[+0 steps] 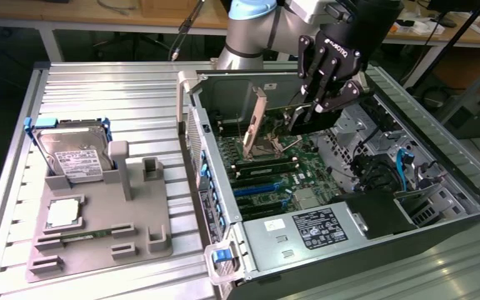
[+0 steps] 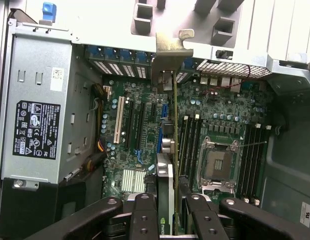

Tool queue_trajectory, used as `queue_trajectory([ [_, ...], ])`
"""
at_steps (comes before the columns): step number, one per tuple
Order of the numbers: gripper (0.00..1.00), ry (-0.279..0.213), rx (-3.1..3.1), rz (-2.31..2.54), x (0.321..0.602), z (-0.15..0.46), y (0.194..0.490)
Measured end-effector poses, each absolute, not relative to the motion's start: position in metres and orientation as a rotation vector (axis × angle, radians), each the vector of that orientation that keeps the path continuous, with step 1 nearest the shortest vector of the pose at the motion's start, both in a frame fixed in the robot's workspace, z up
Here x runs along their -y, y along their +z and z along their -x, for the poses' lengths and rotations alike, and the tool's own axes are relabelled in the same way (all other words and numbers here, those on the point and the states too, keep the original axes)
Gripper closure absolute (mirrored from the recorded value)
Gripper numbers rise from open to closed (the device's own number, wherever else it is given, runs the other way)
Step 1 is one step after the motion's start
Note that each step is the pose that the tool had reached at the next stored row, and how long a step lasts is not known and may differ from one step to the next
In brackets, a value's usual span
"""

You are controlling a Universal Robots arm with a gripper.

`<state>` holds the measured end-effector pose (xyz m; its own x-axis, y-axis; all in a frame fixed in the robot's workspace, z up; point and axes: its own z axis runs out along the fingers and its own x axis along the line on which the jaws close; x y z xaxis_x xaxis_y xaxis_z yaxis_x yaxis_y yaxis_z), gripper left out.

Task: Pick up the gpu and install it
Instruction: 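Insert the gpu into the slot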

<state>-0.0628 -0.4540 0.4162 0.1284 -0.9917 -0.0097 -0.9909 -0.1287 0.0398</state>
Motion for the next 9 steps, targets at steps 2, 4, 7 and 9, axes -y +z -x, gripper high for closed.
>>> queue_trajectory([
  [2, 0.73, -0.053, 2.057, -2.342, 0.4540, 0.0628, 0.4162],
  [4, 0.73, -0.054, 2.057, -2.341, 0.4540, 0.0628, 0.4162],
  [7, 0.73, -0.055, 2.057, -2.341, 0.4540, 0.0628, 0.4162],
  [9, 0.73, -0.055, 2.057, -2.341, 0.4540, 0.0628, 0.4161],
])
